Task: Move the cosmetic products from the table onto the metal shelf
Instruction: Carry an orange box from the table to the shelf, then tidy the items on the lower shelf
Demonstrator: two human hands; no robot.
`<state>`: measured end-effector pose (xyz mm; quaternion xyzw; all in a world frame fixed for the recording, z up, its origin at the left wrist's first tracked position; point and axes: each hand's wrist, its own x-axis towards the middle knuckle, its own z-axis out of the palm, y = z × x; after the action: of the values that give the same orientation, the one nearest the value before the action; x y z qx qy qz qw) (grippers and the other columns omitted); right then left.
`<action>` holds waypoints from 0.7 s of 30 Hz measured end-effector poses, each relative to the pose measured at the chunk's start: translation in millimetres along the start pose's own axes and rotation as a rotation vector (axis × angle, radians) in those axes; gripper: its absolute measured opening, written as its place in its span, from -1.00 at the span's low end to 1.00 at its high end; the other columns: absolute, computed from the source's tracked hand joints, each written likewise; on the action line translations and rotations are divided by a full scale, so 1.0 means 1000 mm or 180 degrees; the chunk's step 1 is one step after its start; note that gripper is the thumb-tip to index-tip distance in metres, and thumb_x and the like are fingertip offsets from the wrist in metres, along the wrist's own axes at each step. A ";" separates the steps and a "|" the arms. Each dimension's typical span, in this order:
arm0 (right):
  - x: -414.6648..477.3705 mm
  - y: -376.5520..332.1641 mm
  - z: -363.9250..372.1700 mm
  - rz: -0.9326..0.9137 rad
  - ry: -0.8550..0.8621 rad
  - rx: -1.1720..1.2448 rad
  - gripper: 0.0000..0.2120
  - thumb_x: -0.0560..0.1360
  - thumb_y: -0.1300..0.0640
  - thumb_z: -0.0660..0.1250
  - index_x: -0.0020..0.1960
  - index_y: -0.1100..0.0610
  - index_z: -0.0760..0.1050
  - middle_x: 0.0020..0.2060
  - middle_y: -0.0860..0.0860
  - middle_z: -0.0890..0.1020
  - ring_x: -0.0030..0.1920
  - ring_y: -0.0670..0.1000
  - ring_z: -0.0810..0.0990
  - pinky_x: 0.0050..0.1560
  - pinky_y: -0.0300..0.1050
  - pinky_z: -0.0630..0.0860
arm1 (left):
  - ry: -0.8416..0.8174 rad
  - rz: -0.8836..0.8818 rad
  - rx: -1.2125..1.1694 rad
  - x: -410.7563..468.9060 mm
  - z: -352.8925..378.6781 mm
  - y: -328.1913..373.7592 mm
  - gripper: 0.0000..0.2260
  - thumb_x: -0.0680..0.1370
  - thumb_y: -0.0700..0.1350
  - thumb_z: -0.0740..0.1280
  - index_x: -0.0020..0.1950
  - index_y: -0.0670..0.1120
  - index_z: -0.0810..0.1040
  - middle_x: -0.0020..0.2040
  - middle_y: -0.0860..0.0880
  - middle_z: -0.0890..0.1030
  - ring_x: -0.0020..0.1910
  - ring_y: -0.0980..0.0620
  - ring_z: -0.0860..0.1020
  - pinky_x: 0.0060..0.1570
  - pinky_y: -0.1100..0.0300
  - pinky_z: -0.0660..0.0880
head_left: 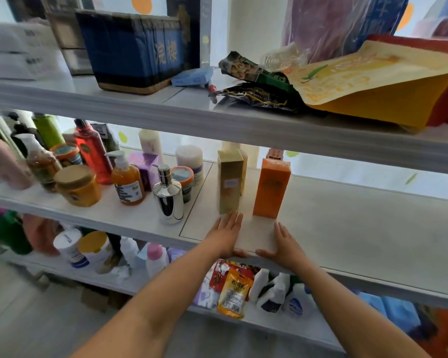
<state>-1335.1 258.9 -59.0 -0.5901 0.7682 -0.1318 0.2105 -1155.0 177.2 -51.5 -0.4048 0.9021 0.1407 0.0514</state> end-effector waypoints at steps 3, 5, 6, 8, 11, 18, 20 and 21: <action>-0.019 -0.028 0.019 -0.0105 -0.0083 -0.0408 0.11 0.35 -0.34 0.34 0.54 0.12 -0.26 0.55 0.04 -0.11 0.54 0.07 -0.05 0.51 0.02 0.03 | 0.0060 0.0052 0.0265 -0.030 0.002 -0.020 -0.01 0.48 0.29 0.29 0.55 -0.12 -0.31 0.56 -0.09 -0.29 0.54 -0.05 -0.27 0.49 -0.01 -0.28; -0.028 -0.054 0.035 -0.0231 -0.0106 -0.0592 0.09 0.38 -0.32 0.32 0.53 0.15 -0.29 0.54 0.05 -0.19 0.54 0.02 -0.15 0.51 -0.06 -0.09 | 0.0118 0.0012 0.0343 -0.058 0.004 -0.038 -0.02 0.49 0.28 0.29 0.55 -0.13 -0.31 0.56 -0.10 -0.30 0.54 -0.05 -0.28 0.49 -0.01 -0.29; -0.033 -0.070 0.045 -0.0317 -0.0124 -0.0660 0.09 0.38 -0.32 0.32 0.53 0.15 -0.30 0.54 0.05 -0.20 0.54 0.02 -0.17 0.51 -0.08 -0.12 | 0.0167 -0.0011 0.0344 -0.073 0.005 -0.049 -0.02 0.49 0.27 0.29 0.55 -0.14 -0.31 0.56 -0.10 -0.30 0.54 -0.06 -0.28 0.48 0.00 -0.29; -0.039 -0.106 0.063 -0.0525 -0.0167 -0.0703 0.09 0.38 -0.29 0.35 0.53 0.12 -0.30 0.53 0.04 -0.22 0.54 0.01 -0.18 0.51 -0.09 -0.13 | 0.0209 -0.0125 0.0246 -0.106 0.007 -0.074 -0.02 0.49 0.26 0.30 0.55 -0.14 -0.31 0.56 -0.11 -0.31 0.54 -0.07 -0.28 0.47 -0.01 -0.28; -0.046 -0.167 0.093 -0.0749 -0.0208 -0.0623 0.13 0.34 -0.30 0.39 0.53 0.10 -0.30 0.54 0.04 -0.21 0.54 0.03 -0.17 0.50 -0.08 -0.12 | 0.0219 -0.0441 0.0207 -0.159 0.013 -0.121 0.00 0.48 0.28 0.30 0.54 -0.14 -0.32 0.55 -0.10 -0.31 0.54 -0.09 -0.26 0.49 -0.05 -0.25; -0.057 -0.322 0.169 -0.1864 -0.0530 -0.0876 0.15 0.33 -0.33 0.38 0.53 0.16 -0.28 0.53 0.08 -0.21 0.54 0.05 -0.16 0.53 -0.07 -0.10 | 0.0405 -0.1561 0.0041 -0.290 0.015 -0.238 -0.07 0.54 0.15 0.31 0.53 -0.15 -0.33 0.55 -0.09 -0.33 0.54 -0.08 -0.28 0.48 -0.04 -0.21; -0.058 -0.369 0.188 -0.2178 -0.0615 -0.0935 0.16 0.33 -0.33 0.38 0.53 0.17 -0.28 0.53 0.07 -0.22 0.54 0.05 -0.17 0.54 -0.04 -0.08 | 0.0541 -0.1889 -0.0033 -0.329 0.015 -0.265 -0.06 0.53 0.16 0.31 0.53 -0.16 -0.34 0.54 -0.09 -0.33 0.54 -0.10 -0.28 0.49 -0.05 -0.25; -0.059 -0.392 0.198 -0.2315 -0.0654 -0.0945 0.15 0.34 -0.32 0.38 0.53 0.16 -0.28 0.53 0.06 -0.22 0.54 0.05 -0.18 0.53 -0.06 -0.11 | 0.0620 -0.2043 -0.0046 -0.349 0.015 -0.278 -0.03 0.51 0.19 0.31 0.53 -0.17 -0.34 0.55 -0.10 -0.33 0.54 -0.11 -0.28 0.49 -0.05 -0.26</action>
<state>-894.1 219.4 -46.2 -0.8574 0.4950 -0.0257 0.1383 -715.9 255.9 -52.4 -0.6802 0.7282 0.0844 0.0036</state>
